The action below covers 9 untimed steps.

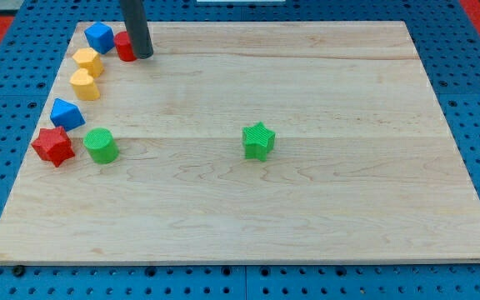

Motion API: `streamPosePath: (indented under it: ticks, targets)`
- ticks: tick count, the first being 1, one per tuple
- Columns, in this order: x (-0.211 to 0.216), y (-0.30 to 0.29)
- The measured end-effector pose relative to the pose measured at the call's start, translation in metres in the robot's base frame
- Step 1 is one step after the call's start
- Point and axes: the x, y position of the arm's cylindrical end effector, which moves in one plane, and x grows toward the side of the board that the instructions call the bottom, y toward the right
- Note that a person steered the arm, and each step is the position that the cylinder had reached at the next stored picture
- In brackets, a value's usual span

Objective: Place the blue cube above the yellow hexagon

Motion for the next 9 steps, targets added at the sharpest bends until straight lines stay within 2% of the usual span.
streamPosePath:
  ticks: [1,2,4,7,9]
  targets:
    - [-0.030,0.044]
    - [-0.075,0.041]
    - [-0.076,0.016]
    - [-0.076,-0.062]
    - [-0.031,-0.077]
